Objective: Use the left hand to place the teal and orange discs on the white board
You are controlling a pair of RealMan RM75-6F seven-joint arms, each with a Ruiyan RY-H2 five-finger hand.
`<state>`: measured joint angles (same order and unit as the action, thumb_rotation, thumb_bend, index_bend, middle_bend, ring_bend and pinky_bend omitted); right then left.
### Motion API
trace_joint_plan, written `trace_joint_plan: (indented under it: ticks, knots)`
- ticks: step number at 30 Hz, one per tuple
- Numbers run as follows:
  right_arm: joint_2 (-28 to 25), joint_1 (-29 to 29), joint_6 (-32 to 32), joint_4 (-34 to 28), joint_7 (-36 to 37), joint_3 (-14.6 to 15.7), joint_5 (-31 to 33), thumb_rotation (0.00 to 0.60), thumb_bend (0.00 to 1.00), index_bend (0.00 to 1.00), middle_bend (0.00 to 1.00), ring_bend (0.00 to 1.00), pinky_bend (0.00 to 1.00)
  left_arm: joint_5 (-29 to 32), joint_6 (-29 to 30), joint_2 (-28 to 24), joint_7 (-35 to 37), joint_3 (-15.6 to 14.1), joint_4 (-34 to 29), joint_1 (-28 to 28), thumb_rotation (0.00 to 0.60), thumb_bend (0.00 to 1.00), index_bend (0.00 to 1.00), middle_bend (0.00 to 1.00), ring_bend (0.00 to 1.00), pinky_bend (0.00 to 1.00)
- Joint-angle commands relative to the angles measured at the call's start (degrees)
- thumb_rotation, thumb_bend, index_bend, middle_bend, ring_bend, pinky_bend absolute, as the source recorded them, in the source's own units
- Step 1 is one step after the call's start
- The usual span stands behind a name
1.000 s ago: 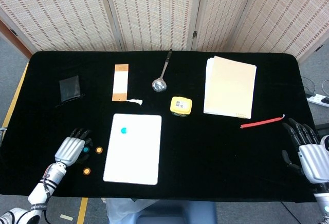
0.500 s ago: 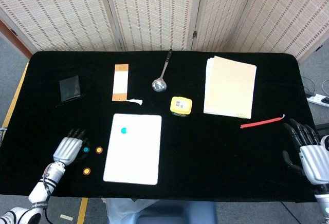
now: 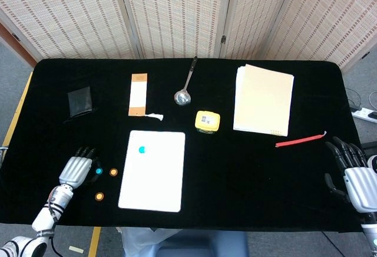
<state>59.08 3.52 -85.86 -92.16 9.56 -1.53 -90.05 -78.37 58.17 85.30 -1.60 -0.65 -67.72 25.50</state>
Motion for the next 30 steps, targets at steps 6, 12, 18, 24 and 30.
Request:
trace_joint_plan:
  ticks: [6, 12, 18, 24, 30]
  knots:
    - [0.1, 0.0, 0.0, 0.1, 0.1, 0.0, -0.1, 0.6, 0.53, 0.0, 0.0, 0.0, 0.0, -0.9, 0.7, -0.5, 0.9, 0.6, -0.7, 0.1, 0.6, 0.39, 0.53, 0.14, 0.0, 0.0]
    - [0.1, 0.0, -0.1, 0.2, 0.2, 0.0, -0.2, 0.6, 0.53, 0.0, 0.0, 0.0, 0.0, -1.9, 1.2, -2.6, 1.0, 2.7, -5.7, 2.0, 0.6, 0.4, 0.53, 0.14, 0.0, 0.0]
    - [-0.1, 0.0, -0.1, 0.3, 0.3, 0.0, 0.0, 0.6, 0.53, 0.0, 0.0, 0.0, 0.0, -1.8, -1.0, -3.1, -0.9, 5.4, -9.9, 5.8, 0.6, 0.4, 0.53, 0.14, 0.0, 0.0]
    - [-0.2, -0.2, 0.0, 0.5, 0.6, 0.0, 0.4, 0.6, 0.53, 0.0, 0.0, 0.0, 0.0, 1.0, -5.8, -0.9, -3.5, 8.6, -10.6, 10.7, 0.6, 0.4, 0.52, 0.14, 0.0, 0.0]
    - [-0.2, -0.2, 0.3, 0.6, 0.7, -0.1, 0.9, 0.6, 0.53, 0.0, 0.0, 0.0, 0.0, 4.6, -10.2, 2.9, -7.1, 10.9, -8.9, 15.4, 0.6, 0.4, 0.52, 0.14, 0.0, 0.0]
